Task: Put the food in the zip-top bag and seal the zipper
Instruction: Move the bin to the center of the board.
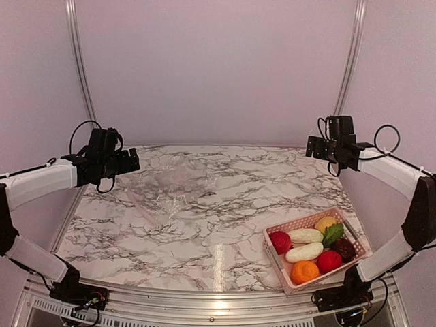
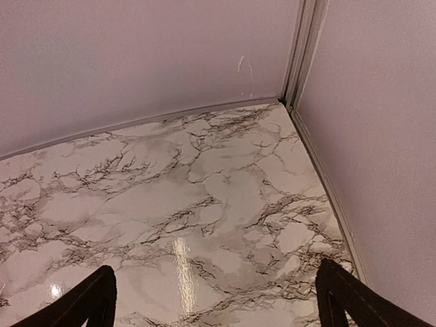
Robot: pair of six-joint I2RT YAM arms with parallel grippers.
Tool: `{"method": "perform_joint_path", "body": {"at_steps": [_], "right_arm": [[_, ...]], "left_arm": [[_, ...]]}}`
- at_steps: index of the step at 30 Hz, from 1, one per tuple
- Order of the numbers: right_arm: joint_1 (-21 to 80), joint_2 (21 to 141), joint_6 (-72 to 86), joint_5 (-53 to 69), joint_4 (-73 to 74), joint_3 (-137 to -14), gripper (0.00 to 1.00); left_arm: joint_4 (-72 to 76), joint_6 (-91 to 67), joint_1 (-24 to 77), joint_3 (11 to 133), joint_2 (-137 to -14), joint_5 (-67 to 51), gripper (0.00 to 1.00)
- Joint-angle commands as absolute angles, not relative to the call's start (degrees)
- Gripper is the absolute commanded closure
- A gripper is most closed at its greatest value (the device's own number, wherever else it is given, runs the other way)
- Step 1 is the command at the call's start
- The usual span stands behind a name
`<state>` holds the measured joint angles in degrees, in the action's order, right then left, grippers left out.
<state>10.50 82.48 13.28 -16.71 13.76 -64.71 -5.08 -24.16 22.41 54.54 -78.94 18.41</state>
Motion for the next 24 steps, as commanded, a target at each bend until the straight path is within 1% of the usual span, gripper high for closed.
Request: {"method": "perform_joint_path", "body": {"at_steps": [1,5,6,8,9,12,16,19,22,24], "right_arm": [[12.43,80.94,17.9,-18.53,18.21,-62.44,0.01],[15.98,78.11,15.24,-6.54,18.47,-59.38,0.02],[16.85,77.19,14.61,-2.9,18.21,-58.44,0.06],[19.5,76.18,15.14,0.89,18.41,-57.5,0.16],[21.17,76.28,15.57,1.92,19.95,-58.01,0.18],[28.46,77.17,14.27,-0.62,26.32,-61.02,0.2],[37.1,76.92,13.15,-5.02,31.08,-62.97,0.22],[41.32,76.52,14.88,-4.33,33.84,-63.32,0.23],[44.76,76.06,16.87,-4.12,36.3,-63.14,0.24],[46.21,75.3,19.35,-3.39,38.78,-62.87,0.25]], "left_arm": [[-7.08,-23.05,22.83,55.87,-79.91,11.67,0.03],[-1.58,-23.78,24.42,51.36,-75.74,3.05,0.06],[-0.89,-24.13,25.01,50.24,-74.54,2.31,0.06],[-0.75,-24.0,26.0,48.53,-72.79,1.2,0.01],[-1.19,-23.86,26.4,48.0,-72.11,0.47,0.01],[-4.93,-23.05,27.56,48.06,-71.49,-2.15,0.01],[-11.82,-22.15,28.68,49.9,-73.34,-4.02,0.01],[-13.71,-21.97,29.36,50.07,-74.34,-5.11,0.01],[-11.29,-21.84,30.71,48.01,-72.62,-6.53,0.01],[-11.25,-22.54,32.25,47.69,-71.33,-2.47,0.01]]}}
